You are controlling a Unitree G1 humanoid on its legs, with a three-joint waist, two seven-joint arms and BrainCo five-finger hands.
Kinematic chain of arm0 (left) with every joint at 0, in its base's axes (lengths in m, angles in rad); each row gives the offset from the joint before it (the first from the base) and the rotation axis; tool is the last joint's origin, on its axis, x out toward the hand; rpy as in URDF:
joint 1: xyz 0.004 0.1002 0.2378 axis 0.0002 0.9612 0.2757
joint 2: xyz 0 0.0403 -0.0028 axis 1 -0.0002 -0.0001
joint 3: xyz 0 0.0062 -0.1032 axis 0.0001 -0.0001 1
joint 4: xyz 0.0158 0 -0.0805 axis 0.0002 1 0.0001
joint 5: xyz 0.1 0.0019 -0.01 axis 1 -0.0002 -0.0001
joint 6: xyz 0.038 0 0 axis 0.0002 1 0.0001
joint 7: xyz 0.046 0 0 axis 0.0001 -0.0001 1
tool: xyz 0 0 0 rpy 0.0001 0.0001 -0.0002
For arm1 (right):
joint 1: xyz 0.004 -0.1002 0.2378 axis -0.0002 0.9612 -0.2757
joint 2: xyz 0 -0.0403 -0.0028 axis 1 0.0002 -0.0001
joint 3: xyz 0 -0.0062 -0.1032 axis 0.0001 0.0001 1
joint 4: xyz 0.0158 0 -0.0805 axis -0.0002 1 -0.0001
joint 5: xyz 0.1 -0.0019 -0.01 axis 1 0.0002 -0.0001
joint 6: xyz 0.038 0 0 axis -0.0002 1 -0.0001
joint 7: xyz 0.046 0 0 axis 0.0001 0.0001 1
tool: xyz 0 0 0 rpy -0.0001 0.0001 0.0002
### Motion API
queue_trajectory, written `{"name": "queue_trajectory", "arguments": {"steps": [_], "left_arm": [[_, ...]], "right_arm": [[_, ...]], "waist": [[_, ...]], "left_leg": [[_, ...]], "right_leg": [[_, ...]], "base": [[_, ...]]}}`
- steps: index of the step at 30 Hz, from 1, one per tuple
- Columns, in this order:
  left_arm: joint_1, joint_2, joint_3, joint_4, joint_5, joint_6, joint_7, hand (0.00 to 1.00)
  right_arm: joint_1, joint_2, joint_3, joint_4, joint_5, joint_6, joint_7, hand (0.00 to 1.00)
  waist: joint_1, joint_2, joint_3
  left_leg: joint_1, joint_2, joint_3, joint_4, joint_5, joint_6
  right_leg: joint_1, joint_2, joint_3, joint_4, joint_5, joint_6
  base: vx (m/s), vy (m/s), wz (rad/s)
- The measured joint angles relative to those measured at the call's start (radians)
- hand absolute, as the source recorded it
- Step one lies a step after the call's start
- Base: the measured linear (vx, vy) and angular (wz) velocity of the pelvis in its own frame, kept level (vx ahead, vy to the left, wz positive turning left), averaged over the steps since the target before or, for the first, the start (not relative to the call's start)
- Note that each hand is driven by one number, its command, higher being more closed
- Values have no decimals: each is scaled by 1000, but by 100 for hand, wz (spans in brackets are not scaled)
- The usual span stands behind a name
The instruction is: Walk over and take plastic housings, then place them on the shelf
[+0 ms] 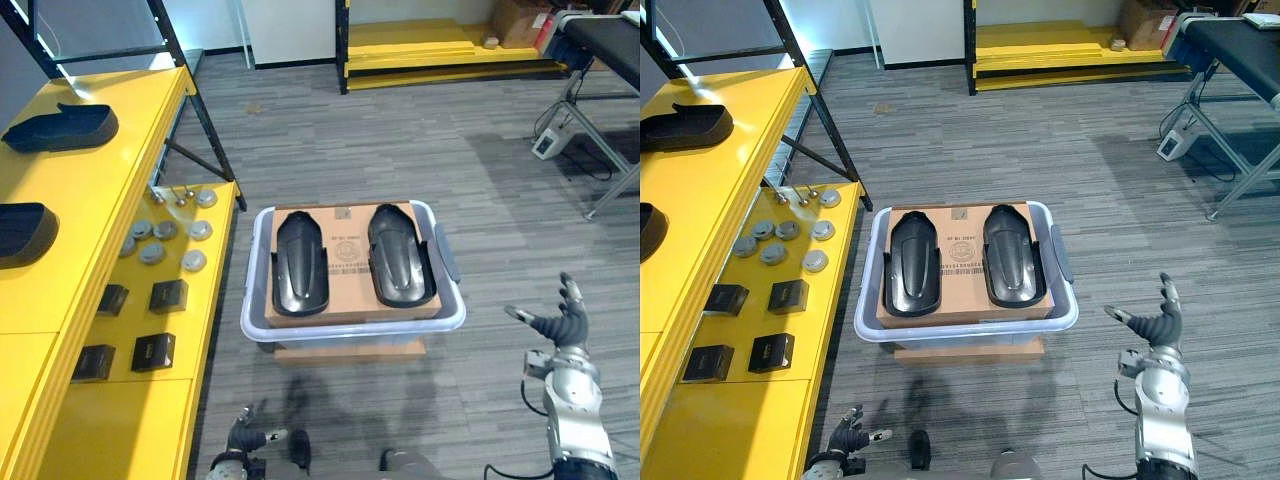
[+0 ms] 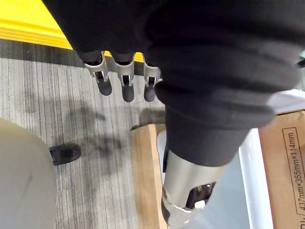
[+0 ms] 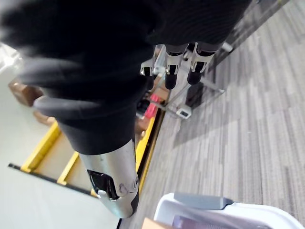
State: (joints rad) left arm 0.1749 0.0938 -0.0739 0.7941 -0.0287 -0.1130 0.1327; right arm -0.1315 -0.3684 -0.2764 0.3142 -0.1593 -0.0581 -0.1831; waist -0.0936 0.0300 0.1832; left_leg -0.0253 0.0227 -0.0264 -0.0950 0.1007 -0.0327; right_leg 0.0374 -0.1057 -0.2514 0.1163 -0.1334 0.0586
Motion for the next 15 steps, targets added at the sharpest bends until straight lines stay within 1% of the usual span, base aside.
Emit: {"name": "queue_trajectory", "arguments": {"steps": [1,3,5,6,7,8,9,12,14,15], "left_arm": [[0,0,0,-4,0,-4,0,0],[-3,-1,-1,-10,-8,-8,1,0],[-7,-1,0,-10,-10,-10,4,0],[-12,-1,2,-12,-22,-16,9,0],[-18,-1,1,-11,-30,-17,14,0],[-33,-1,1,-11,-42,-20,24,0],[-41,-1,1,-11,-44,-22,25,0],[-51,-3,0,-12,-53,-31,38,0],[-75,-4,-3,-7,-65,-30,48,0],[-80,-5,-3,-7,-70,-30,50,0]], "right_arm": [[-34,-7,8,35,-1,3,-3,0],[-163,-22,21,147,-1,26,-23,0],[-247,-36,20,225,0,37,-40,0],[-310,-41,21,284,2,41,-59,0],[-342,-44,20,313,5,44,-70,0],[-395,-53,20,355,14,47,-85,0],[-416,-58,20,374,14,47,-91,0],[-529,-73,21,478,39,48,-112,0],[-600,-97,21,551,53,52,-127,0],[-614,-101,21,570,53,56,-128,0]], "waist": [[2,2,10],[18,18,51],[31,29,83],[32,36,100],[33,39,108],[47,42,133],[54,43,145],[58,50,164],[60,63,196],[61,65,203]], "left_leg": [[-6,1,0,0,5,1],[-37,3,-4,-1,21,0],[-58,6,-8,-1,34,0],[-78,8,-20,-1,45,-3],[-88,9,-24,-1,48,-4],[-93,12,-25,-1,53,-6],[-94,13,-25,-1,55,-8],[-129,16,-27,-2,67,-15],[-149,15,-28,-2,76,-16],[-153,15,-28,-2,76,-16]], "right_leg": [[-6,1,-1,0,3,-1],[-33,4,-6,0,17,-3],[-51,6,-11,0,28,-6],[-67,8,-21,0,33,-7],[-75,10,-24,1,36,-7],[-80,13,-25,0,42,-10],[-81,14,-25,0,43,-10],[-117,17,-27,1,53,-13],[-136,16,-27,2,60,-12],[-139,16,-27,2,61,-12]], "base": [[-104,11,10],[-108,16,6],[-99,14,9],[-97,8,16],[-93,3,13],[-82,0,4],[-89,0,4],[-65,3,0],[-44,9,-1],[-34,9,-1]]}}
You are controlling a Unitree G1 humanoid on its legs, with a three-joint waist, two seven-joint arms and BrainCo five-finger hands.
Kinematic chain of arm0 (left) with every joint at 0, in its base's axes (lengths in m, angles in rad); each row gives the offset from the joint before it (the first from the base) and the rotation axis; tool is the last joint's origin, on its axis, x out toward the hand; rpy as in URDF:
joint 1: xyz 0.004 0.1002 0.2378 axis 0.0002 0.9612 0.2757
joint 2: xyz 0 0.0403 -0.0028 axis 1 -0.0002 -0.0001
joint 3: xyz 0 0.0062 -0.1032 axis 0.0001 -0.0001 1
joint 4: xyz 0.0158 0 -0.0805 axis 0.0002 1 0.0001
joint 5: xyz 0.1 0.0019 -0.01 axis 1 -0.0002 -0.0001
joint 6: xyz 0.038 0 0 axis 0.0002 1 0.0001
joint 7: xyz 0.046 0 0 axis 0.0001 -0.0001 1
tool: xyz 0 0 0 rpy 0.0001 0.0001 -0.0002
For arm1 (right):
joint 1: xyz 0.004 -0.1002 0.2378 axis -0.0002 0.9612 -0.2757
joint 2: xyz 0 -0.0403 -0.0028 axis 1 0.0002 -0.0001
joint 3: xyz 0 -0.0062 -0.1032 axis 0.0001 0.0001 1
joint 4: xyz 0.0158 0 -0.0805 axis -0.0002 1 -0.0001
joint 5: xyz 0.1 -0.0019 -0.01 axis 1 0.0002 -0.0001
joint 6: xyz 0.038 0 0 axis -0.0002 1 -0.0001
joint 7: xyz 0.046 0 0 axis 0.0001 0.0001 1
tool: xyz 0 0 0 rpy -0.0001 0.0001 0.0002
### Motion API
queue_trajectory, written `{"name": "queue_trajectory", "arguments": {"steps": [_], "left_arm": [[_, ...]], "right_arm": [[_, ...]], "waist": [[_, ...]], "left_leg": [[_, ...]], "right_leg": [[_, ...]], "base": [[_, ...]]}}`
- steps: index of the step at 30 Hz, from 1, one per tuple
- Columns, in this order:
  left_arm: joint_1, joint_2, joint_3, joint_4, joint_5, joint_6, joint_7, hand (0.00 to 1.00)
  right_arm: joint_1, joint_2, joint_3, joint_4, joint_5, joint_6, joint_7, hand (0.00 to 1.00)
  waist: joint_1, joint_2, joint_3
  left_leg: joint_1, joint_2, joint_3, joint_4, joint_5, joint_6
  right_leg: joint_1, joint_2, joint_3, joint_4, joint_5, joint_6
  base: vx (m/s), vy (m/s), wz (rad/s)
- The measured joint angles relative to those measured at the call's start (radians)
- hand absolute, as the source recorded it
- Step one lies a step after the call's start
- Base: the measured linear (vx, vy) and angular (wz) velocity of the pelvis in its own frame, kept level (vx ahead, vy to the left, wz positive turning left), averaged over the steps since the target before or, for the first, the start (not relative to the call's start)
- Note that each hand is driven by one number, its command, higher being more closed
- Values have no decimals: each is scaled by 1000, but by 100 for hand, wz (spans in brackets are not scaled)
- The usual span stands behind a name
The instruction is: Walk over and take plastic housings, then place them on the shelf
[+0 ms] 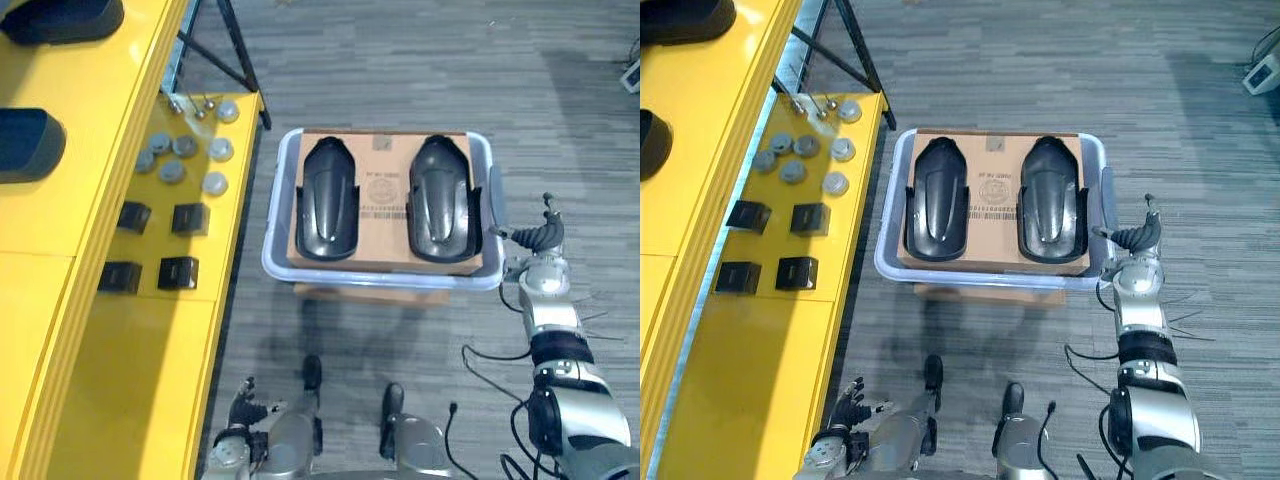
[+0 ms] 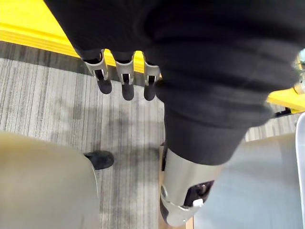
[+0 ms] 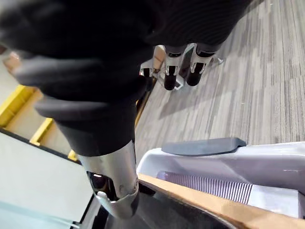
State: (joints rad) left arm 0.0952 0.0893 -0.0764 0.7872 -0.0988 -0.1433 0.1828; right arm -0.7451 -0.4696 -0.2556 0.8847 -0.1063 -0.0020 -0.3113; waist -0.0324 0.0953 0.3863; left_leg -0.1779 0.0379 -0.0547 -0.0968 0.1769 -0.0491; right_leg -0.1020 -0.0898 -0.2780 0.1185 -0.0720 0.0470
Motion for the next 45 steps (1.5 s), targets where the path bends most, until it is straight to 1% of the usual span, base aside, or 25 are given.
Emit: {"name": "queue_trajectory", "arguments": {"steps": [2,4,6,7,8,11,13,19,22,27,28,29,31,32,34,35,36,37,38,39,40,41,43,44,45], "left_arm": [[-10,-1,-5,0,-10,0,14,0],[-14,-3,-11,0,-16,-1,18,0],[-27,-7,-14,0,-17,-5,21,0],[-39,-6,-22,-1,-18,-12,22,0],[-49,-7,-33,-1,-19,-21,23,0],[-70,-12,-53,0,-26,-21,30,0],[-82,-15,-53,-3,-27,-22,36,0],[-103,-17,-80,-3,-43,-30,39,0],[-118,-16,-81,-3,-46,-30,39,0],[-118,-17,-83,-7,-46,-28,39,0],[-117,-17,-85,-13,-46,-28,39,0],[-114,-17,-85,-32,-46,-27,39,0],[-113,-17,-85,-61,-46,-26,38,0],[-103,-16,-85,-117,-46,-21,38,0],[-85,-16,-85,-188,-46,-19,38,0],[-56,-17,-88,-266,-46,-20,37,0],[-46,-17,-88,-295,-46,-20,37,0],[-40,-14,-88,-334,-46,-20,38,0],[-30,-11,-89,-400,-46,-20,39,0],[-15,-10,-90,-473,-46,-22,41,0],[-8,-9,-91,-508,-47,-24,42,0],[4,-16,-91,-584,-47,-33,43,0],[11,-29,-94,-671,-48,-39,61,0],[12,-34,-99,-698,-49,-41,66,0],[12,-38,-112,-732,-49,-42,79,0]], "right_arm": [[-41,-7,0,91,2,14,0,0],[-58,-9,1,136,13,19,1,0],[-91,-10,4,175,17,24,2,0],[-116,-11,15,196,16,25,4,100],[-135,-12,36,201,15,26,7,100],[-170,-14,64,223,8,26,10,100],[-186,-14,70,240,-5,26,11,100],[-194,-22,76,238,-4,26,5,100],[-173,-21,78,207,-1,25,6,100],[-41,-6,91,33,-1,20,6,100],[3,-3,90,-31,-2,20,3,100],[71,13,89,-142,-4,20,-1,100],[139,35,88,-246,-9,19,-9,100],[210,66,83,-344,-24,19,-16,100],[286,104,64,-445,-38,18,-20,100],[351,134,48,-516,-63,15,-32,100],[371,148,35,-540,-69,12,-43,100],[401,170,10,-578,-76,12,-60,100],[443,193,-20,-645,-93,12,-78,100],[483,205,-28,-711,-107,10,-98,100],[499,209,-28,-742,-116,9,-103,100],[532,227,-27,-822,-134,8,-112,100],[556,252,-17,-903,-160,5,-136,100],[564,259,-11,-921,-176,4,-142,100],[579,268,2,-941,-201,3,-144,100]], "waist": [[4,4,13],[13,4,13],[18,5,30],[18,5,44],[18,6,53],[19,9,61],[20,9,70],[18,11,78],[19,10,78],[18,8,76],[18,5,75],[16,0,72],[10,-6,69],[-1,-16,54],[-9,-26,30],[-9,-29,-6],[-9,-30,-18],[-9,-39,-31],[-8,-48,-47],[-8,-52,-70],[-8,-54,-81],[-11,-53,-102],[-11,-53,-106],[-11,-53,-110],[-10,-53,-127]], "left_leg": [[-14,0,-2,0,5,-5],[-27,-1,-3,0,11,-14],[-29,-1,-7,0,20,-28],[-32,-2,-18,0,31,-41],[-38,-2,-26,0,41,-43],[-57,0,-30,0,59,-58],[-58,0,-37,-1,66,-50],[-62,3,-46,-2,66,-50],[-61,14,-48,-5,66,-50],[-47,18,-46,-1,66,-50],[-41,17,-44,-1,65,-50],[-30,17,-35,-1,65,-50],[-17,17,-31,-1,65,-50],[-15,18,-29,-1,65,-50],[-15,19,-27,-2,64,-51],[-8,28,-23,-6,26,-36],[-5,32,-22,-6,6,-18],[4,31,-20,-6,3,-18],[15,28,-20,-6,-2,-16],[18,25,-20,-6,-5,-12],[18,23,-19,-6,-6,-10],[21,17,-23,-6,-4,-7],[45,10,-21,-1,0,-2],[52,8,-21,-1,0,-2],[54,6,-23,-1,0,-2]], "right_leg": [[-14,-1,0,0,2,0],[-27,-1,1,0,3,-2],[-28,-2,0,0,4,-3],[-28,-3,-5,0,4,-4],[-31,-3,-10,-1,6,-7],[-44,0,-22,-1,9,-11],[-42,1,-26,-1,10,-13],[-43,3,-35,1,13,-16],[-42,5,-37,2,15,-17],[-29,5,-38,5,15,-17],[-23,4,-37,6,15,-17],[-17,2,-29,9,14,-17],[-6,1,-25,10,14,-17],[-6,1,-25,13,14,-16],[-7,2,-23,14,12,-14],[-6,10,-19,14,7,-10],[-4,14,-16,16,6,-9],[2,13,-11,16,5,-8],[11,10,-9,17,-2,3],[12,7,-6,19,-4,6],[12,6,-5,20,-5,7],[12,6,-5,25,-7,5],[31,-1,-1,35,-13,7],[39,-4,-2,36,-16,8],[42,-7,-6,37,-21,10]], "base": [[0,0,0],[0,0,0],[2,-16,3],[-19,-46,10],[-31,-58,13],[-31,-44,11],[-29,-31,7],[-25,-9,3],[-10,-7,1],[0,0,0],[-8,-4,-7],[-13,-4,-10],[-21,-4,-7],[0,0,0],[-27,-9,-4],[-6,-10,-12],[10,0,-15],[31,6,-9],[32,7,-6],[35,1,-3],[58,-1,0],[63,-4,0],[76,-3,0],[63,1,6],[53,-2,12]]}}
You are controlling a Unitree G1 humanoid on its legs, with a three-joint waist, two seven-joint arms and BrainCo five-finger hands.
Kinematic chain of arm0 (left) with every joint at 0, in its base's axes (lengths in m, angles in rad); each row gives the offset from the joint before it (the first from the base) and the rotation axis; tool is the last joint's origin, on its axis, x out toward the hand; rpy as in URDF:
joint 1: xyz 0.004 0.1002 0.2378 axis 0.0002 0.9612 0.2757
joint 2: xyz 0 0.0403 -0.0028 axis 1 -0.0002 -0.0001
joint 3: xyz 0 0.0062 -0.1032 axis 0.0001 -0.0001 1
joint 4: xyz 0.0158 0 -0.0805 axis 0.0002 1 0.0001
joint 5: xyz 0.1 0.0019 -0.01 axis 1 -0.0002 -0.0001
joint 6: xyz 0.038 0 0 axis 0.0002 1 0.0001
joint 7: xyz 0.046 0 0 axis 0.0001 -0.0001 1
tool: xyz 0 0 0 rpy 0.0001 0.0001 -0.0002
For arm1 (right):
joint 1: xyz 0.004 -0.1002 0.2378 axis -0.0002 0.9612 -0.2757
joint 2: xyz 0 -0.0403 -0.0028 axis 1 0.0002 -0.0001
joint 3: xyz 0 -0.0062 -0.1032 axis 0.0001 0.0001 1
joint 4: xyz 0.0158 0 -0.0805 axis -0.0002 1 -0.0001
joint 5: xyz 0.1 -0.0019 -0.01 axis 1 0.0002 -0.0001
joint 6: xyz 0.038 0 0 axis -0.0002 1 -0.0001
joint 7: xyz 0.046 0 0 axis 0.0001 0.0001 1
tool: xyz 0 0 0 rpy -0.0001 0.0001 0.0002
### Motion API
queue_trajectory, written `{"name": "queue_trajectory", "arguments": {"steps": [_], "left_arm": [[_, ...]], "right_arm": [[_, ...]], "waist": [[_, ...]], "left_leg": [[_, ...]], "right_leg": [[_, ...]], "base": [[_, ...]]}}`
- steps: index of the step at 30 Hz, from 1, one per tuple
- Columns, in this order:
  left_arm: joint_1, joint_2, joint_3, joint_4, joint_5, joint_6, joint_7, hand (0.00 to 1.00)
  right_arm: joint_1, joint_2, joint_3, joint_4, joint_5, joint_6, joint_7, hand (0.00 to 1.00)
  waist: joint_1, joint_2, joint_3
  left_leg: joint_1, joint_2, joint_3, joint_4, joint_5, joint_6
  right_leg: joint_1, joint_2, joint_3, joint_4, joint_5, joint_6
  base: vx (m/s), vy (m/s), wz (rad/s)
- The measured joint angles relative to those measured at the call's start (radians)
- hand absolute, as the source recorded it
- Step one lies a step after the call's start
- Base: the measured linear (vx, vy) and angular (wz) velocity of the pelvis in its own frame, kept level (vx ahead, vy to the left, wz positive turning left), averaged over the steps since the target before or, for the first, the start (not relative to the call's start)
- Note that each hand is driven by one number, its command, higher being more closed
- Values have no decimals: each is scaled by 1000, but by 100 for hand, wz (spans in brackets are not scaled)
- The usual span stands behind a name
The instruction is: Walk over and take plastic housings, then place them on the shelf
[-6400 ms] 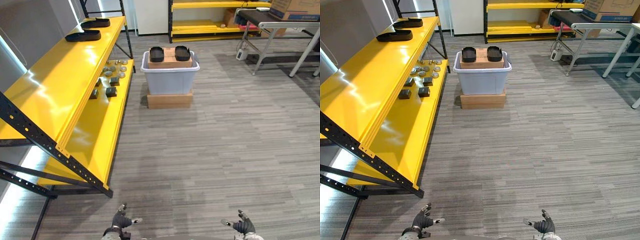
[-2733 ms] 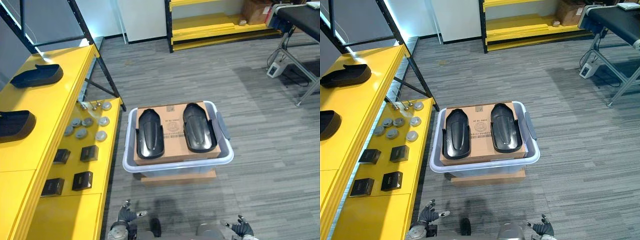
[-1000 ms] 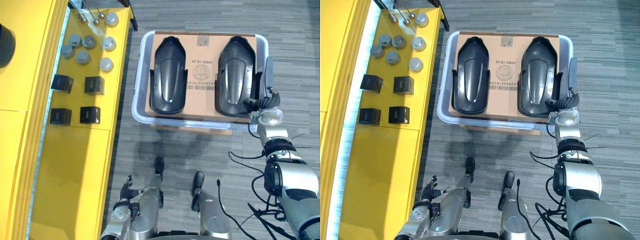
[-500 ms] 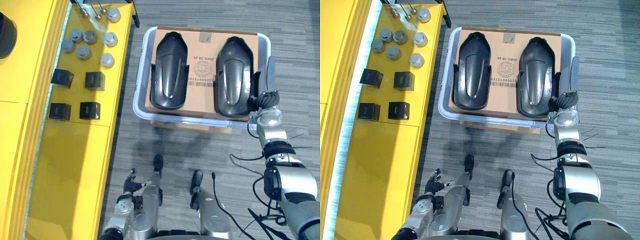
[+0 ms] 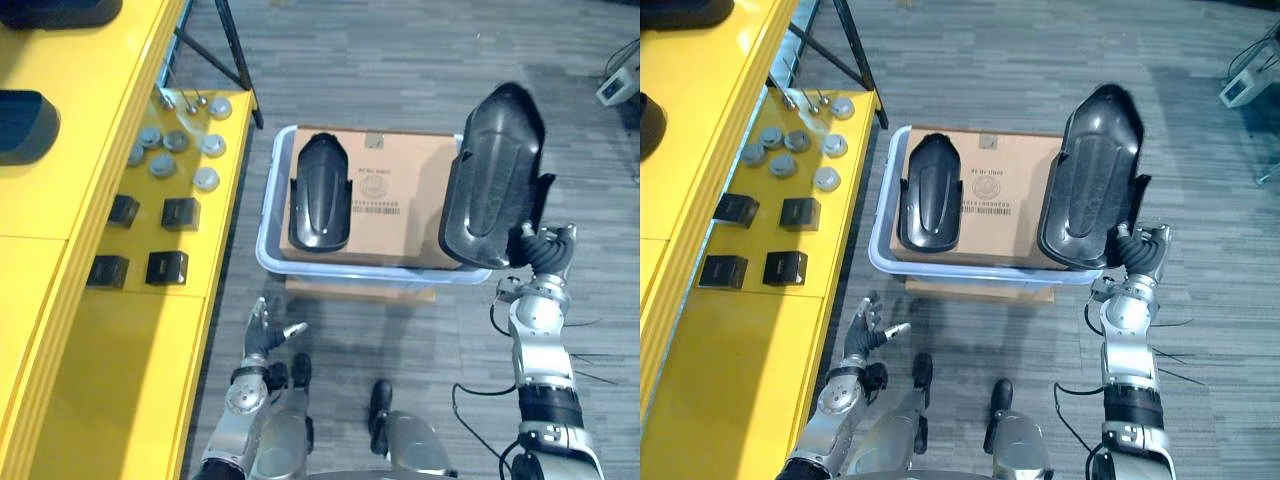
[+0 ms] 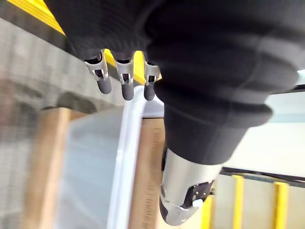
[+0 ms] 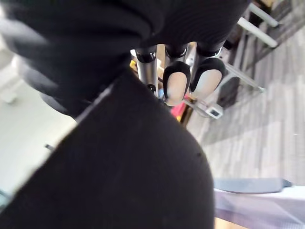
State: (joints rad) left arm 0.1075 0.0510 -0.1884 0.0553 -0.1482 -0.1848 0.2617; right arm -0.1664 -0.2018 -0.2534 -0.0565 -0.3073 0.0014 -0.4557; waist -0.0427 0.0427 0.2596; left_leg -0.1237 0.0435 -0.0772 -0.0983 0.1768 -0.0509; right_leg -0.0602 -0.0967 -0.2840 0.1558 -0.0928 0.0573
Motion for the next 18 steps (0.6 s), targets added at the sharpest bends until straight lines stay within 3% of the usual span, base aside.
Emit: {"name": "queue_trajectory", "arguments": {"steps": [2,5,12,18], "left_arm": [[-1,-18,-40,-96,-14,-4,23,0],[-23,-38,-96,-167,-18,-20,52,0],[-102,-50,-209,-186,-39,-19,99,0],[-137,-49,-247,-174,-99,-16,140,0]], "right_arm": [[29,10,60,-32,-61,0,2,100],[46,26,147,-50,-137,0,11,100],[91,65,310,-51,-238,5,32,100],[100,99,438,-54,-253,5,49,100]], "waist": [[0,2,-34],[2,3,-36],[1,9,-84],[1,9,-109]], "left_leg": [[3,-8,-2,0,0,0],[19,-9,-2,-1,0,0],[23,-8,-2,-5,0,0],[33,-7,0,-5,0,0]], "right_leg": [[3,-4,-6,5,-8,-1],[18,-6,-8,13,-13,-3],[22,-6,-11,15,-12,-4],[31,-5,-9,14,-11,-5]], "base": [[56,1,9],[12,-8,3],[-13,1,2],[0,0,0]]}}
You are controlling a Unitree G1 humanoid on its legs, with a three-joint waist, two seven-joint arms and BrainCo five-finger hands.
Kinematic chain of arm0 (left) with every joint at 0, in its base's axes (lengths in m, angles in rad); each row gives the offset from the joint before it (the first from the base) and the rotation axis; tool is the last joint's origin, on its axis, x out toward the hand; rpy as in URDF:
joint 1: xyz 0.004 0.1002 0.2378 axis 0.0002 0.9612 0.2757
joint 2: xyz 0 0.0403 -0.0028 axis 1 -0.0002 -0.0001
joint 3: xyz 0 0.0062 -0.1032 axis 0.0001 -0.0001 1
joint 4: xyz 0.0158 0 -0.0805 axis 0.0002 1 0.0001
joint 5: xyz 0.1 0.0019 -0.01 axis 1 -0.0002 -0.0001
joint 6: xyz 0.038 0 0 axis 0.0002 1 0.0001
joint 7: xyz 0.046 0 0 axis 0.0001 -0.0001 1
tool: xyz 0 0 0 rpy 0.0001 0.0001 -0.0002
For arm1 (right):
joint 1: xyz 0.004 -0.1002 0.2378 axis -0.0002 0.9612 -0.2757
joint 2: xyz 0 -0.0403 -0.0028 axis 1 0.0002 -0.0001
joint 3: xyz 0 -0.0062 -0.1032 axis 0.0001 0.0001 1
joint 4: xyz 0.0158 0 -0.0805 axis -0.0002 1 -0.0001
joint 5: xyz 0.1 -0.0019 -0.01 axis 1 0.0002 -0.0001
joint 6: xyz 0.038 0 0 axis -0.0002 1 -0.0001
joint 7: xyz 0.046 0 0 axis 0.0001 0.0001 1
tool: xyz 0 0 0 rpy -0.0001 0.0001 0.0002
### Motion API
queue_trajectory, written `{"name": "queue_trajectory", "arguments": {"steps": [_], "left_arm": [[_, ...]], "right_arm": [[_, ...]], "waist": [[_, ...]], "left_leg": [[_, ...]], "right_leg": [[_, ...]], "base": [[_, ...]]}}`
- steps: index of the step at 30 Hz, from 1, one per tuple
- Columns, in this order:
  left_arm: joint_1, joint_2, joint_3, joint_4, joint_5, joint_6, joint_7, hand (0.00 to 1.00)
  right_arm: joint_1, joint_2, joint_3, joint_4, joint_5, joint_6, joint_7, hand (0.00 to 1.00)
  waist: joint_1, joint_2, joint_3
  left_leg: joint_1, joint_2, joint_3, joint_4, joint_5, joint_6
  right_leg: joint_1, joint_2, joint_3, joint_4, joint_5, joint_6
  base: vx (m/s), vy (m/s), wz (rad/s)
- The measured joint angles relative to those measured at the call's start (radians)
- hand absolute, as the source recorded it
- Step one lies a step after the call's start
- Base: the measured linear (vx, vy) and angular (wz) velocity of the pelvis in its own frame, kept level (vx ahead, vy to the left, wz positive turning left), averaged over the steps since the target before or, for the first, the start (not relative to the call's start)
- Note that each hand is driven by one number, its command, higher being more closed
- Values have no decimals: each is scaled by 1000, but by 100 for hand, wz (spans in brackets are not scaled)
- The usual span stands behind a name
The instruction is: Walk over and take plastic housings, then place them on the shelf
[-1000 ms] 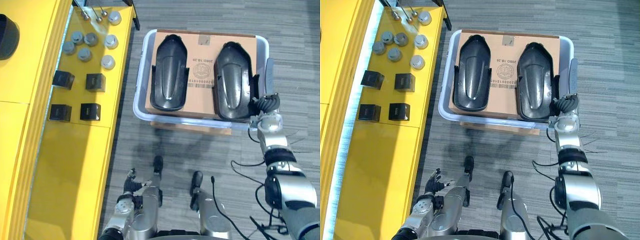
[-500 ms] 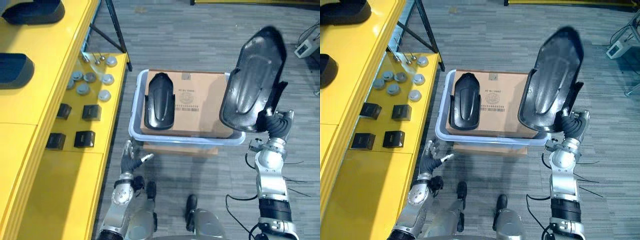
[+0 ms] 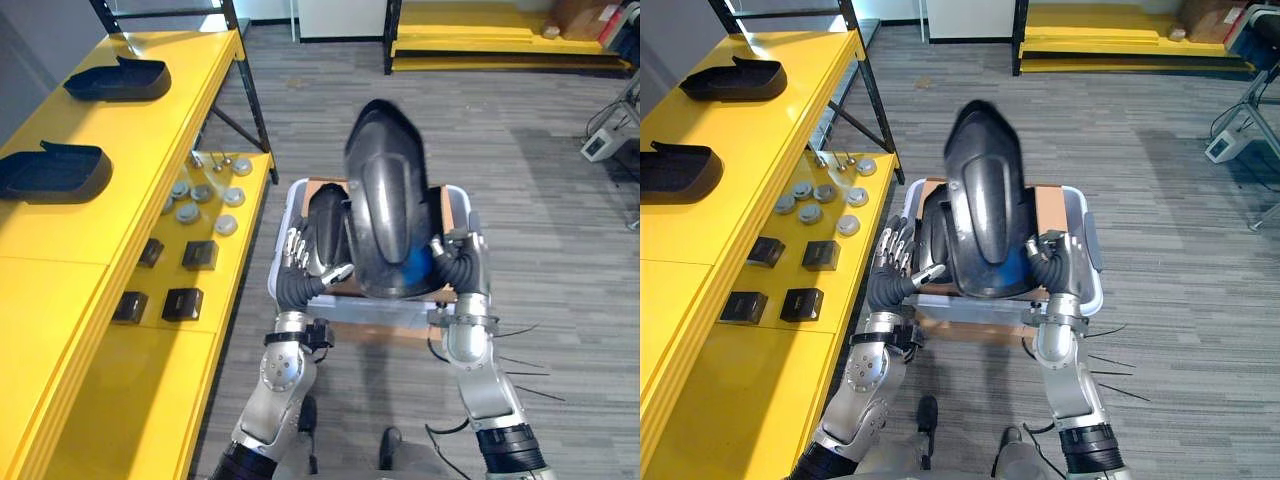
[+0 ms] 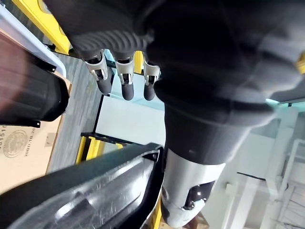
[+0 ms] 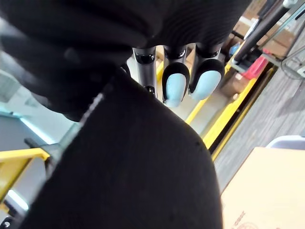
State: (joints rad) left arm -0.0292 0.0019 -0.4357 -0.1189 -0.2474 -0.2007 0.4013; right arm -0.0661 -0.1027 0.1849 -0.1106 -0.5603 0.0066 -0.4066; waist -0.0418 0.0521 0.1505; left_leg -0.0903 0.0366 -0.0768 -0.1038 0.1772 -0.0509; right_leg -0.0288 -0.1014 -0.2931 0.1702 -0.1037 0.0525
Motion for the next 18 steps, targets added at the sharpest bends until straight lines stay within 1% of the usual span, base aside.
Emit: {"name": "queue_trajectory", "arguments": {"steps": [2,5,7,9,10,12,16,17,18], "left_arm": [[-9,-2,-1,29,-11,0,26,0],[-22,1,-6,90,-16,28,64,0],[-22,2,-6,109,-15,38,89,0],[-22,2,-7,111,-14,39,108,0],[-22,2,-9,116,-14,39,112,100],[-22,2,-21,136,-15,39,129,100],[-22,2,-38,169,-29,38,125,100],[-22,3,-38,170,-38,39,124,100],[-22,3,-38,170,-50,38,124,100]], "right_arm": [[21,14,23,-19,1,0,-1,100],[34,19,70,-55,20,-2,-6,100],[37,16,79,-66,20,-2,-7,100],[42,16,88,-66,21,-2,-13,100],[53,16,92,-66,23,-2,-25,100],[77,16,98,-66,41,-2,-34,100],[105,8,105,-66,50,-1,-47,100],[105,1,108,-66,59,-1,-47,0],[105,-8,114,-66,69,-1,-45,0]], "waist": [[2,0,-6],[0,-2,-14],[2,-2,-24],[2,-4,-31],[2,-4,-34],[1,-3,-46],[0,-4,-73],[0,-4,-80],[0,-5,-84]], "left_leg": [[0,1,0,0,0,0],[0,9,5,0,0,0],[-2,12,11,0,0,0],[-1,16,15,0,0,0],[0,17,17,0,0,0],[0,19,21,0,0,0],[0,23,24,0,0,-1],[0,25,27,0,0,-1],[1,26,27,0,0,-1]], "right_leg": [[2,0,-2,-1,0,0],[5,0,2,-15,8,-1],[6,5,7,-28,16,-1],[7,12,13,-36,21,-4],[7,12,15,-37,22,-6],[7,14,17,-39,23,-6],[10,18,20,-52,30,-7],[11,19,22,-55,32,-6],[13,20,22,-60,34,-6]], "base": [[3,-5,2],[3,-7,-5],[9,-11,-11],[7,-19,-10],[2,-15,-7],[8,-11,-5],[6,-8,-3],[-4,-8,-4],[0,0,0]]}}
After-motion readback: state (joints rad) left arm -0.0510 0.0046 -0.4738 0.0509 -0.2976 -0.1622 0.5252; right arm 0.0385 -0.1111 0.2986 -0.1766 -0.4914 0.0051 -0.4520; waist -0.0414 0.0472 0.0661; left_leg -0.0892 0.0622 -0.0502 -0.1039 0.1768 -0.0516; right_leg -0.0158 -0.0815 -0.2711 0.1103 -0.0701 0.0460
